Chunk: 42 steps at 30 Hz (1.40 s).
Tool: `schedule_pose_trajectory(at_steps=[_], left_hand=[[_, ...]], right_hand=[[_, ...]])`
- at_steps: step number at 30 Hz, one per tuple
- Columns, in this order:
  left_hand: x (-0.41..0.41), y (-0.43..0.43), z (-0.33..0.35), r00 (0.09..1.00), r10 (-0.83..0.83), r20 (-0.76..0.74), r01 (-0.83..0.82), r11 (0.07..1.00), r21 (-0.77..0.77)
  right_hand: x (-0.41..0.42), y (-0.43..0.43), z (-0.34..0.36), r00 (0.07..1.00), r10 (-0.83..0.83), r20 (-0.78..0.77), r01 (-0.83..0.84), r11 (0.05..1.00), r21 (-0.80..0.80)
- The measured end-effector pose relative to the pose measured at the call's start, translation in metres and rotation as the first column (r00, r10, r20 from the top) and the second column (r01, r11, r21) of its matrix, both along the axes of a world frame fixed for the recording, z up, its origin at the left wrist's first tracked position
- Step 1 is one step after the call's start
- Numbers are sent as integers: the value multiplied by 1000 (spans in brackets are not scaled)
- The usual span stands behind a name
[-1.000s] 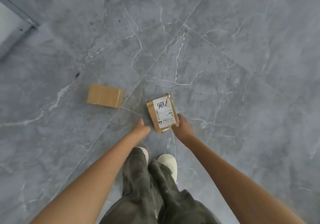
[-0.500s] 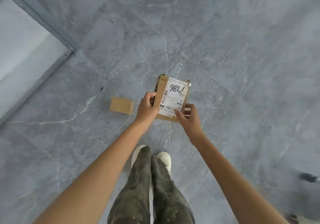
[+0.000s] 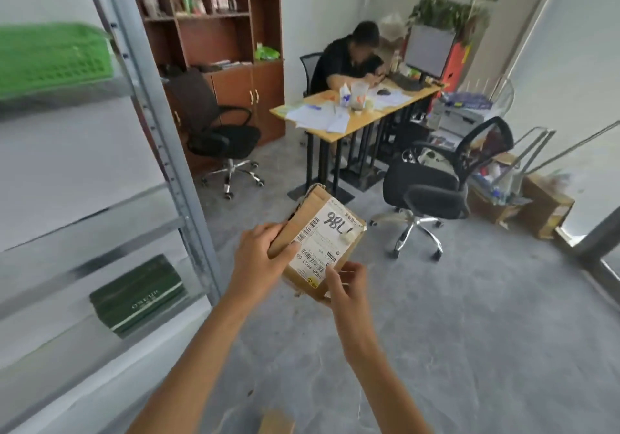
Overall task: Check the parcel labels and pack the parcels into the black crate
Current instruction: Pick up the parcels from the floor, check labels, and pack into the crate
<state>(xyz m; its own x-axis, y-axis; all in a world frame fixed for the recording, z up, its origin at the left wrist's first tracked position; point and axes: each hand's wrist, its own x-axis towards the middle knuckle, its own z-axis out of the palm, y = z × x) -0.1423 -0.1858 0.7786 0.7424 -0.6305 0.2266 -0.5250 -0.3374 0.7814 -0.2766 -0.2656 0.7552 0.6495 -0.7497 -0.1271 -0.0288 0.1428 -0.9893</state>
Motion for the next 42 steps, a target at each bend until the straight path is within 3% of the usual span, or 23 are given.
schedule_pose_trajectory(at_steps=[3, 5, 10, 16, 18, 20, 23, 25, 28, 30, 32, 34, 36, 38, 42], left_hand=[[5, 26, 50, 971, 137, 198, -135, 991, -25], [6, 40, 75, 951, 182, 252, -177, 983, -39], [-3, 79, 119, 998, 14, -62, -24, 987, -160], [-34, 131, 128, 934, 75, -348, -202, 917, -345], [-51, 145, 128, 925, 100, -365, -240, 902, -360], [-66, 162, 133, 930, 162, -330, -280, 893, -352], [-88, 190, 146, 936, 241, -256, -326, 867, -378], [-105, 206, 153, 916, 348, -199, -400, 809, -431], [-134, 225, 159, 799, 562, -212, -572, 604, -556], [-157, 237, 159, 704, 663, -253, -671, 505, -542], [-181, 245, 152, 649, 665, -370, -751, 482, -450], [-204, 246, 140, 632, 586, -508, -775, 477, -414], [-222, 244, 133, 664, 506, -551, -748, 457, -482], [-229, 249, 130, 706, 510, -492, -702, 410, -582], [-247, 281, 132, 688, 613, -389, -668, 327, -668]], right_hand=[[10, 20, 44, 993, 87, 81, -88, 996, 12], [13, 32, 63, 985, 128, 117, -131, 991, 18], [6, 46, 93, 946, 273, 173, -287, 956, 63], [-2, 29, 123, 894, 428, 134, -420, 904, -86], [1, 23, 135, 851, 509, 131, -484, 856, -183], [7, 24, 145, 749, 655, 100, -618, 745, -250], [8, 40, 148, 642, 755, 134, -728, 655, -203], [6, 55, 143, 601, 773, 204, -769, 629, -118], [-4, 86, 136, 538, 784, 310, -826, 564, 8], [-11, 112, 131, 544, 744, 387, -827, 553, 101], [-23, 139, 130, 558, 713, 424, -821, 549, 157], [-39, 168, 127, 571, 706, 419, -809, 570, 144], [-61, 200, 123, 560, 751, 351, -813, 580, 55], [-83, 229, 116, 517, 814, 266, -838, 544, -34], [-110, 265, 114, 426, 874, 235, -887, 455, -82]])
